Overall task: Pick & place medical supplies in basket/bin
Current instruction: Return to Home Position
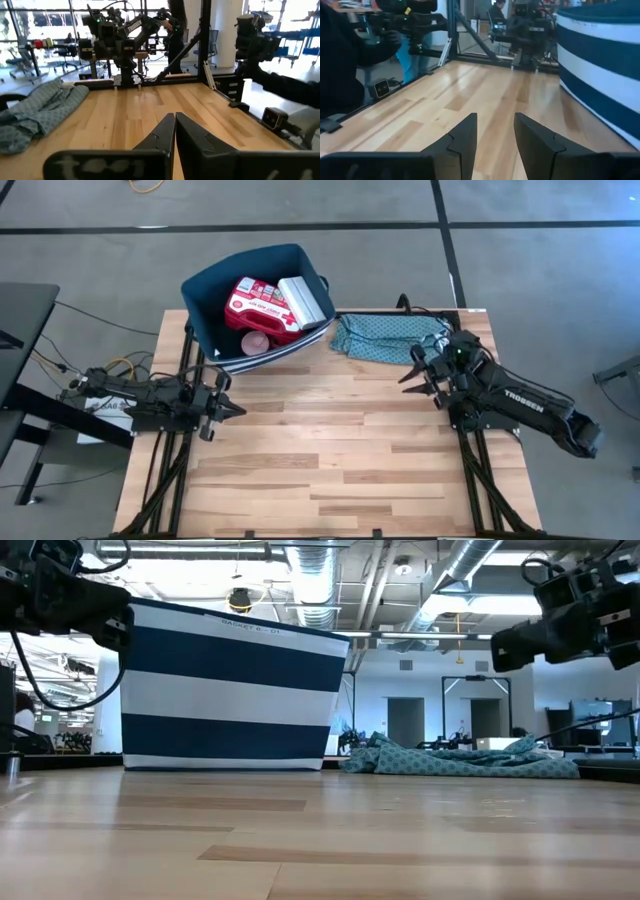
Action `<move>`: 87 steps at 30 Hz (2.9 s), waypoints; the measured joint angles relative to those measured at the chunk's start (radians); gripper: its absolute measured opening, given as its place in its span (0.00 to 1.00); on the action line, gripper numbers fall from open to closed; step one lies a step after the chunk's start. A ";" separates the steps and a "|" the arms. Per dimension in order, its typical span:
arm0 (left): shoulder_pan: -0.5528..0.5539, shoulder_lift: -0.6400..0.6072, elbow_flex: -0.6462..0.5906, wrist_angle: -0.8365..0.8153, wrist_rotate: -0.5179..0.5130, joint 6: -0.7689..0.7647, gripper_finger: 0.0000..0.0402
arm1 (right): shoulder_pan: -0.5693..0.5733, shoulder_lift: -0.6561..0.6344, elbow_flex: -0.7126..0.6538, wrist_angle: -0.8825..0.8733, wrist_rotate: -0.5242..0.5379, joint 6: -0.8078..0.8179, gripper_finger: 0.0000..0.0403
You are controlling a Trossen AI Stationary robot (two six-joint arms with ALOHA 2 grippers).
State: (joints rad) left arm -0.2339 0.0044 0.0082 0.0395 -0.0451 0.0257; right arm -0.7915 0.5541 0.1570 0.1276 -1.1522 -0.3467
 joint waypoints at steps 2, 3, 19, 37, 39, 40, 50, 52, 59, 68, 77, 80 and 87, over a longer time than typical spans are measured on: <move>0.000 0.000 0.000 0.000 -0.001 -0.035 0.01 | -0.022 0.000 0.000 -0.031 -0.018 -0.015 0.30; 0.000 0.000 0.000 0.000 -0.001 -0.047 0.01 | -0.034 0.001 0.000 -0.045 -0.035 -0.030 0.30; 0.000 0.000 -0.001 -0.001 -0.002 -0.034 0.01 | 0.117 -0.177 0.000 0.214 0.132 0.272 0.30; 0.000 0.000 -0.001 -0.002 -0.004 -0.097 0.01 | 0.536 -0.234 -0.148 0.233 0.807 0.327 0.30; 0.000 0.000 -0.001 -0.002 -0.004 -0.097 0.01 | 0.544 -0.236 -0.148 0.233 0.814 0.318 0.30; 0.000 0.000 -0.002 -0.002 -0.004 -0.097 0.01 | 0.543 -0.236 -0.148 0.233 0.814 0.315 0.30; 0.000 0.000 -0.002 -0.002 -0.004 -0.097 0.01 | 0.528 -0.233 -0.148 0.207 0.814 0.313 0.30; 0.000 0.000 -0.002 -0.002 -0.004 -0.097 0.01 | 0.528 -0.233 -0.148 0.190 0.814 0.313 0.30; 0.000 0.000 -0.002 -0.002 -0.003 -0.098 0.01 | 0.528 -0.233 -0.148 0.187 0.814 0.313 0.30; 0.000 0.000 -0.002 -0.002 -0.003 -0.098 0.01 | 0.528 -0.233 -0.148 0.187 0.814 0.313 0.30; 0.000 0.000 -0.002 -0.002 -0.003 -0.098 0.01 | 0.528 -0.233 -0.148 0.187 0.814 0.313 0.30; 0.000 0.000 -0.002 -0.002 -0.003 -0.098 0.01 | 0.528 -0.233 -0.149 0.187 0.814 0.313 0.30; 0.000 0.000 -0.002 -0.002 -0.003 -0.098 0.01 | 0.528 -0.233 -0.149 0.187 0.814 0.313 0.30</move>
State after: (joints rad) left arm -0.2339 0.0044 0.0067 0.0376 -0.0483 -0.0723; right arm -0.2638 0.3210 0.0082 0.3145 -0.3386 -0.0338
